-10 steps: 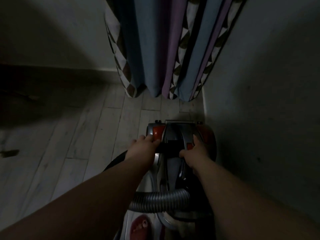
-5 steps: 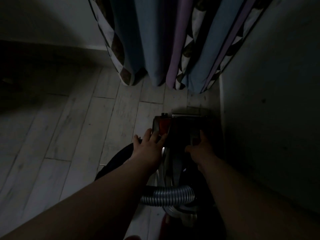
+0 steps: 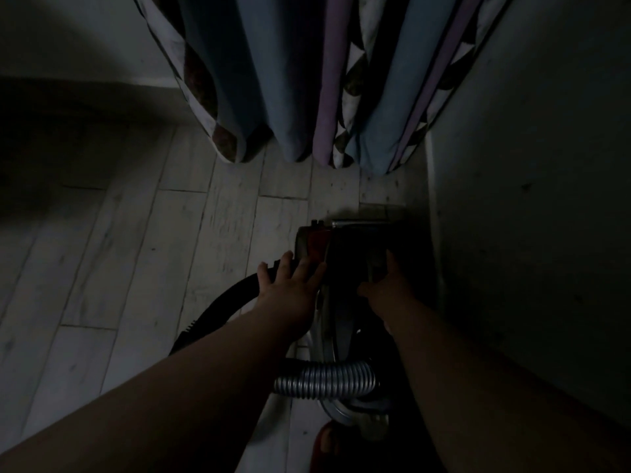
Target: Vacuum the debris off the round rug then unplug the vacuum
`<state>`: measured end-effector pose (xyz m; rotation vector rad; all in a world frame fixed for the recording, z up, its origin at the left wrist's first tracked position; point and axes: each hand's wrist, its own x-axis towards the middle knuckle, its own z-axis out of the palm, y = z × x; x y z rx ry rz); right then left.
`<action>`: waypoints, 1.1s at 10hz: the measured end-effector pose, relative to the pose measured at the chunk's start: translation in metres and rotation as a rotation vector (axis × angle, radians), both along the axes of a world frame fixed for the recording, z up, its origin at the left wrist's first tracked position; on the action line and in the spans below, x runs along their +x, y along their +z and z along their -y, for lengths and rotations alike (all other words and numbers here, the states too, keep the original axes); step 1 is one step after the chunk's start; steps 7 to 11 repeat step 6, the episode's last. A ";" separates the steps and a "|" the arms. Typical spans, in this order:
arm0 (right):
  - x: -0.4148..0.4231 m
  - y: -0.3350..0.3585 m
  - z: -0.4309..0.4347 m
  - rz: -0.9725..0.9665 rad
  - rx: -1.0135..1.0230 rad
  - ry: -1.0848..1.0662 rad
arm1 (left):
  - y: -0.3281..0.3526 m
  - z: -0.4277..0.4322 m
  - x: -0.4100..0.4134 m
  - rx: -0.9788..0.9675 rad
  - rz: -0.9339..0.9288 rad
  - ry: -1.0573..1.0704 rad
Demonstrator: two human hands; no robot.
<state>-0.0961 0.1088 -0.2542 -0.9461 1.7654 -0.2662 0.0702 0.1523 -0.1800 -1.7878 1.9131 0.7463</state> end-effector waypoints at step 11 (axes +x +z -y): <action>0.015 0.256 -0.004 -0.481 -0.150 0.567 | 0.181 0.000 0.004 -0.172 -0.107 -0.104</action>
